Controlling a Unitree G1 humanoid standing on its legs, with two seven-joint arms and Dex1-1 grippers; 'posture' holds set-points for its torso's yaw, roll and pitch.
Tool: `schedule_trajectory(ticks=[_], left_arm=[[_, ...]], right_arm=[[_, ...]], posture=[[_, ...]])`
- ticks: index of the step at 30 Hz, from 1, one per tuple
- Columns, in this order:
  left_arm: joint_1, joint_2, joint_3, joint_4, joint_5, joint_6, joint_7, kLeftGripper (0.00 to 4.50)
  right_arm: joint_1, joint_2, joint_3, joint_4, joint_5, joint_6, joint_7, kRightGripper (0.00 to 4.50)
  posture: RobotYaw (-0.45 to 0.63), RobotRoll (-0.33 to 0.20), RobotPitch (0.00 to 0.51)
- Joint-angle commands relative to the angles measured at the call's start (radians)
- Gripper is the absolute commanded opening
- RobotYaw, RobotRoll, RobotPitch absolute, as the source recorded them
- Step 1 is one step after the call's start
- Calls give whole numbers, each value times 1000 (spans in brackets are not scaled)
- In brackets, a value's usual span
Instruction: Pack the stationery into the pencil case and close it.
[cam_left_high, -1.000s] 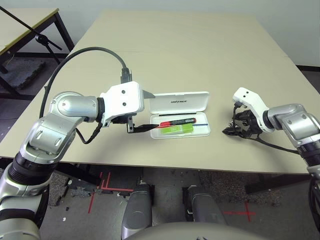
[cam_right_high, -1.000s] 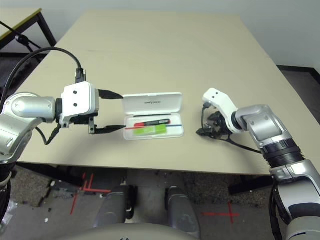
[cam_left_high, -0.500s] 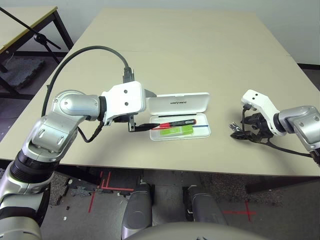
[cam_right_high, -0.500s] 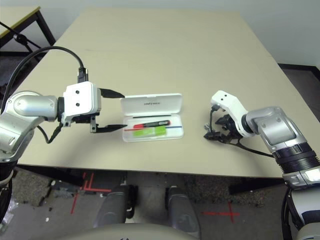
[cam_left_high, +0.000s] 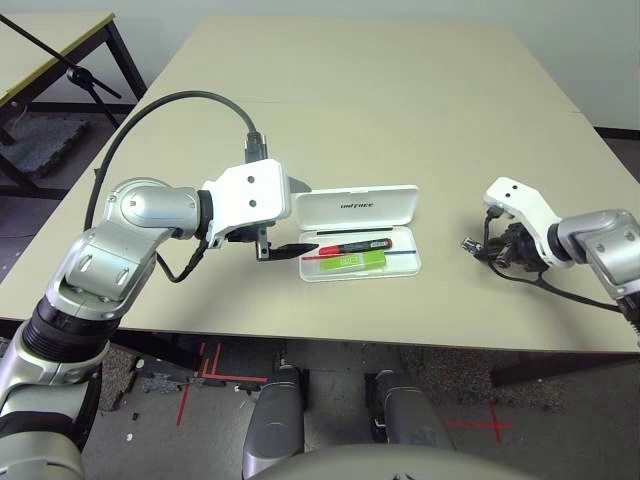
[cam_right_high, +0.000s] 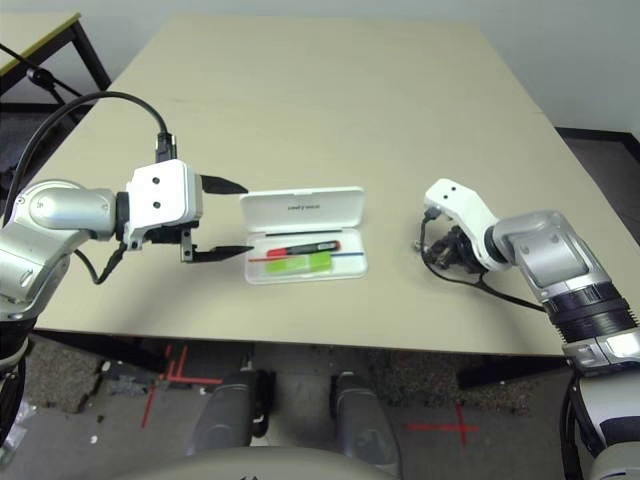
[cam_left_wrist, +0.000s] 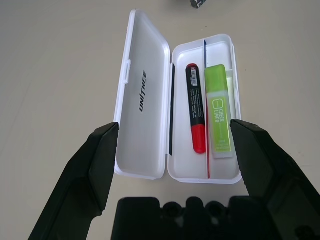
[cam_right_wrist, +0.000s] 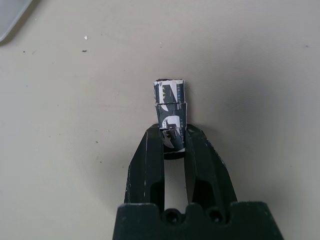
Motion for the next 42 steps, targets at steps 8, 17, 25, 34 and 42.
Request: schedule_trajectory(ticks=[8, 17, 25, 34, 42], left_arm=[[-10, 5, -27, 10, 19, -16, -16, 4500], [-5, 6, -28, 6, 23, -13, -16, 4500], [0, 3, -38, 1, 34, -11, -11, 4500], [8, 1, -41, -7, 39, -7, -8, 4500], [7, -2, -45, -9, 40, -3, -6, 4500]], right_arm=[[32, -40, -40, 17, 36, -401, 201, 291], [-19, -17, -39, 31, 43, -630, 324, 291], [-81, 33, 15, 17, -3, -652, 358, 291], [-123, 109, 76, -26, -69, -600, 342, 291], [-143, 162, 117, -2, -130, -587, 316, 291]], posture=[[85, 0, 90], [90, 0, 88], [100, 0, 91], [103, 0, 95], [108, 0, 98]])
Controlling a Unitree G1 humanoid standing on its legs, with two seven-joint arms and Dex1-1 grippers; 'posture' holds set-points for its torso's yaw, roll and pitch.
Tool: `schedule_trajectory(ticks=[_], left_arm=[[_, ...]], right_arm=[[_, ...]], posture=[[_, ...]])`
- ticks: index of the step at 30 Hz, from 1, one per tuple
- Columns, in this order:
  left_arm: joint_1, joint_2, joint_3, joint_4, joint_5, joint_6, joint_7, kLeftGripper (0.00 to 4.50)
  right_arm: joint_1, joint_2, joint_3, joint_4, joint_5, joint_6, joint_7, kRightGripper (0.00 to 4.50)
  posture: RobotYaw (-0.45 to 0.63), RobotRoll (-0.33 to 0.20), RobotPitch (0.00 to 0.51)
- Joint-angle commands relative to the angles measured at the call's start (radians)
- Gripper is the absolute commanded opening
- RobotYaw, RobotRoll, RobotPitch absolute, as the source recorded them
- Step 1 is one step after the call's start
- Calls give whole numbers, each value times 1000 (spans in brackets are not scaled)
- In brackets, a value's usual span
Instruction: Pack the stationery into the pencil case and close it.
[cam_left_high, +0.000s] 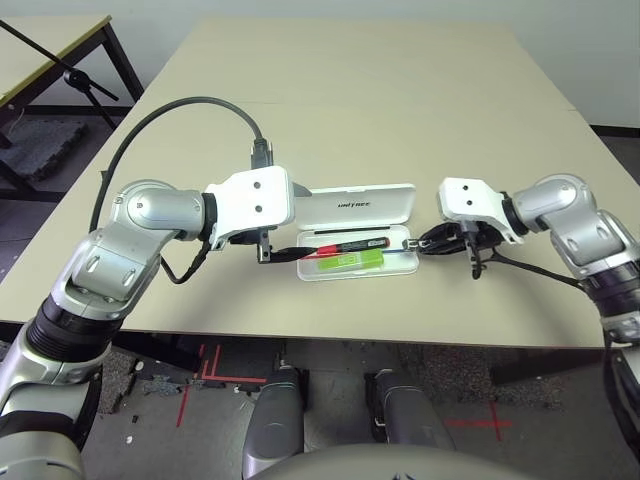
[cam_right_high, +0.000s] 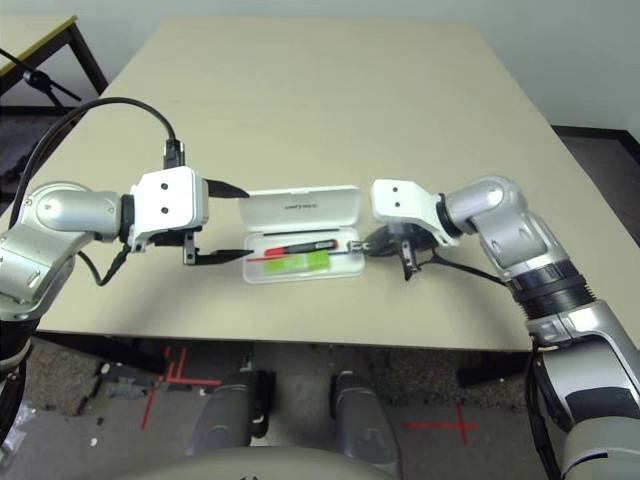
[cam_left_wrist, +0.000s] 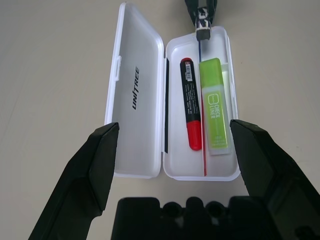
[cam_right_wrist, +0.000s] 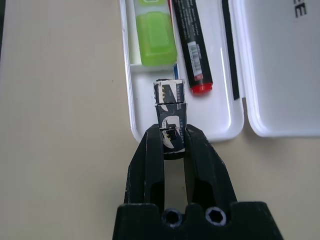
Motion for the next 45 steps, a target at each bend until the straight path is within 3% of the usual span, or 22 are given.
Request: schedule_trajectory(ticks=[1, 17, 38, 39, 45], left_arm=[[8, -2, -17, -14, 9, 8, 3, 4500], [11, -2, -20, -30, 7, 23, 11, 4500], [-2, -15, -29, -3, 20, 8, 11, 4500], [-2, -16, -29, -1, 21, 6, 10, 4500], [-3, -18, -33, 17, 33, -8, 7, 4500]], right_arm=[[-14, 15, 26, 19, -29, -3, -13, 291], [-26, 96, 72, 60, -72, -36, -28, 291], [-43, 55, 64, 76, -65, -68, 39, 291], [-47, 53, 63, 80, -65, -71, 42, 388], [-61, 67, 35, 74, -27, -63, 46, 2417]], posture=[[111, 0, 100], [123, 0, 95], [114, 0, 86], [113, 0, 85], [107, 0, 75]])
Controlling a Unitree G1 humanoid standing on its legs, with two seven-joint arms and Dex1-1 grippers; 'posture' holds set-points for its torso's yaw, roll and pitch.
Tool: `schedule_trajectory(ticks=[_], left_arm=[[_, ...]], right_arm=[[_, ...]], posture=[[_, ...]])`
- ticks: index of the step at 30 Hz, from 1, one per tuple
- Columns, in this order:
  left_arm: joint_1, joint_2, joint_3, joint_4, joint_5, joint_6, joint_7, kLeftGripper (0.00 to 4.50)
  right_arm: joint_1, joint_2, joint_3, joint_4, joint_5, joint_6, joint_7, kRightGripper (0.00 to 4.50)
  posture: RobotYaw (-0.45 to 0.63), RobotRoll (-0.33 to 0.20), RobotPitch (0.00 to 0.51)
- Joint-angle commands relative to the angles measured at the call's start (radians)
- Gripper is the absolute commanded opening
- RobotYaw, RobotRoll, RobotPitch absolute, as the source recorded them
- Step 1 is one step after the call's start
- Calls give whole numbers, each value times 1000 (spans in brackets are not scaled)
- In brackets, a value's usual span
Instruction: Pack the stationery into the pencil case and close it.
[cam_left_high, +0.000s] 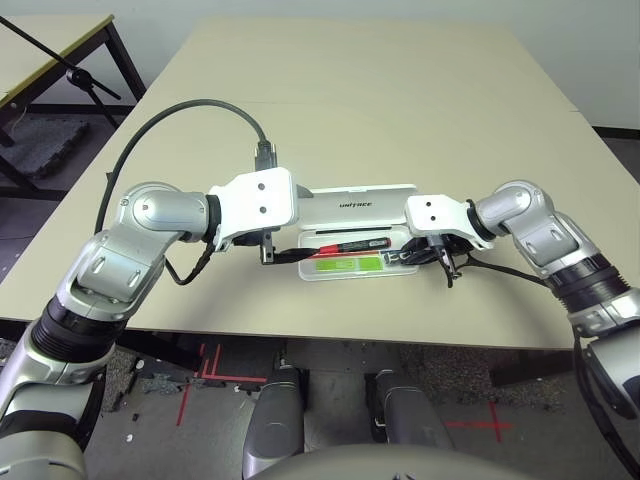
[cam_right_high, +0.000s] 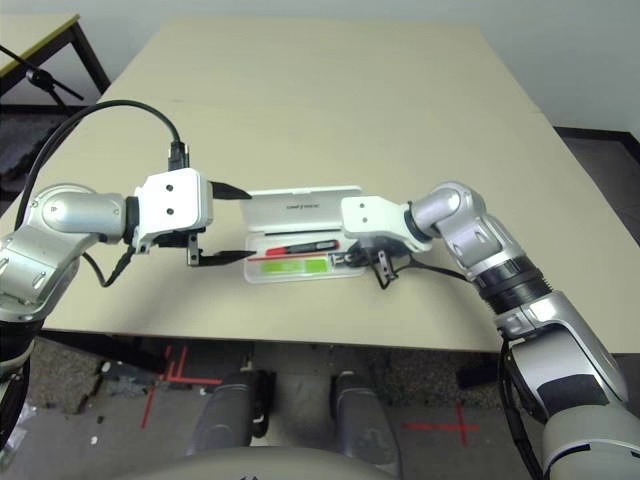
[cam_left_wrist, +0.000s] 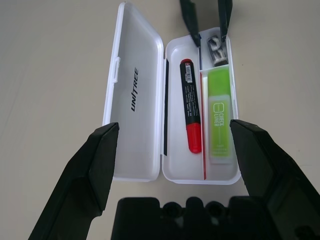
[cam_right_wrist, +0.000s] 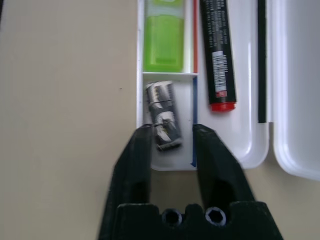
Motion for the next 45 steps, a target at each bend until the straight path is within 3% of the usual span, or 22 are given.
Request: schedule_trajectory(ticks=[1, 6, 14, 20, 27, 33, 37, 39, 45], left_arm=[[-4, -4, -22, 18, 18, -18, -4, 4500], [-16, -5, -25, 34, 22, -26, -8, 4500], [48, 52, 8, 65, 24, -33, -26, 4500], [105, 82, 36, 130, 46, -71, -17, 4500], [84, 78, 29, 288, 98, -72, 12, 4500], [9, 46, -17, 470, 226, -91, 86, 2429], [-78, -34, -63, 680, 361, -118, 235, 943], [-103, -96, -55, 754, 360, -152, 272, 125], [-145, -225, -3, 842, 326, -182, 316, 54]], right_arm=[[-13, 4, -28, -12, 41, 12, 16, 2785], [-42, -15, -48, 18, 67, 10, 33, 4493], [-8, -149, -179, 23, 193, 65, 122, 4493], [80, -254, -303, -32, 314, 188, 143, 4493], [187, -307, -348, -81, 338, 220, 105, 4493], [222, -292, -355, -112, 356, 245, 65, 4500], [232, -291, -356, -122, 362, 252, 51, 4500], [236, -290, -353, -123, 360, 250, 43, 4500], [236, -293, -350, -125, 360, 247, 34, 4500]], posture=[[106, 0, 74], [104, 0, 67], [112, 0, 78], [99, 0, 85], [68, 0, 86], [53, 0, 87], [46, 0, 86], [46, 0, 86], [46, 0, 86]])
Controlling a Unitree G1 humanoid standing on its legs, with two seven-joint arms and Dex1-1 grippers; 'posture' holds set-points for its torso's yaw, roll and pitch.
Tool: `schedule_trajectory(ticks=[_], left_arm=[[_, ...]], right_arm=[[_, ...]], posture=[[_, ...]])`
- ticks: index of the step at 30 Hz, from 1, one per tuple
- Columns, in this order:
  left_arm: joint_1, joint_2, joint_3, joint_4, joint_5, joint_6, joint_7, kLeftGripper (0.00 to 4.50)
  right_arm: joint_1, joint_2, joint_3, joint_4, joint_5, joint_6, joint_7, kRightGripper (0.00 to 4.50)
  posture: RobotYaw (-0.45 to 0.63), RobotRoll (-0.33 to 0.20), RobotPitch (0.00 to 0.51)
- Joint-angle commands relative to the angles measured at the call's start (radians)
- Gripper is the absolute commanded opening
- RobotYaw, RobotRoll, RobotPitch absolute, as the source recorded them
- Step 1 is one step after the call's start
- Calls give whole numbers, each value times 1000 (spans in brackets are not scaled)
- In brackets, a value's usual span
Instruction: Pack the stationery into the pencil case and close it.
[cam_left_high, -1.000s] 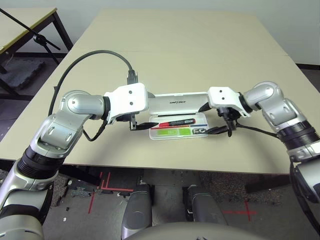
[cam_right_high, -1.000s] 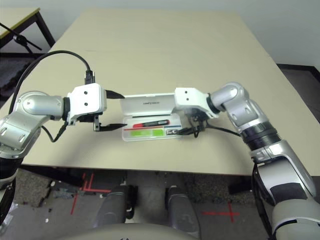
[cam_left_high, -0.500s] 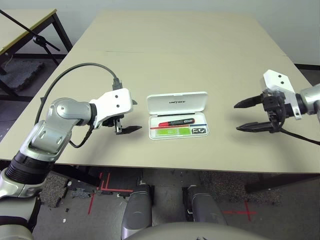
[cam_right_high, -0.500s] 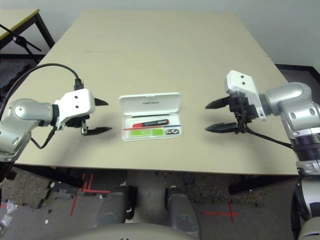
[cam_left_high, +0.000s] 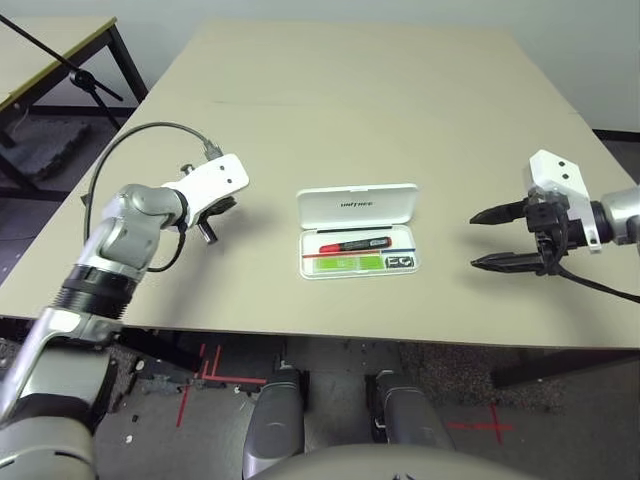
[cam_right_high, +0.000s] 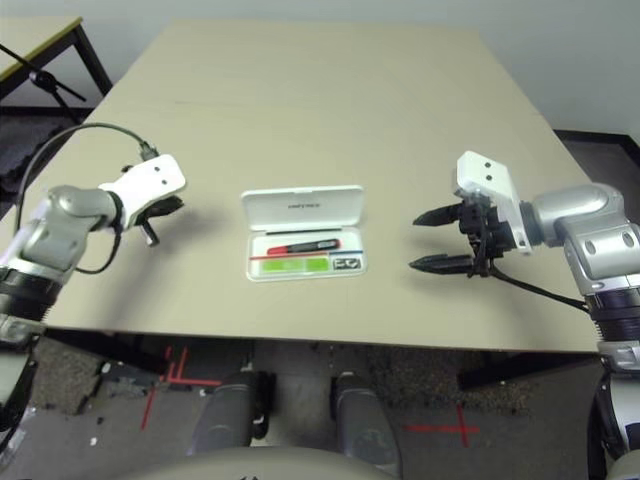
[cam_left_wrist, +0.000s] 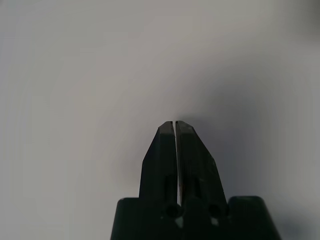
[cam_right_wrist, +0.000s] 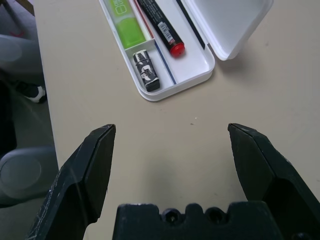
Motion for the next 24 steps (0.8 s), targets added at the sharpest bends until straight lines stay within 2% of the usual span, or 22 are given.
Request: schedule_trajectory(ticks=[1, 6, 11, 19, 24], left_arm=[[-34, -40, 37, 45, -18, -16, 32, 54], [-50, -105, 68, -4, -68, 19, 6, 54], [-42, -125, 66, -74, -104, 56, -37, 54], [9, -119, 36, -266, -176, 123, -156, 54], [53, -88, -49, -369, -177, 143, -245, 54]], right_arm=[[10, -2, -1, -9, 5, 0, -5, 4500], [10, -2, 3, -9, 0, -6, -6, 4500], [10, 1, 8, -9, -4, -8, -8, 4500], [16, 9, 18, -12, -7, -11, -14, 4500], [8, 13, 28, 0, -17, -19, -17, 4500]], posture=[[32, 0, 79], [31, 0, 79], [30, 0, 81], [31, 0, 84], [35, 0, 82]])
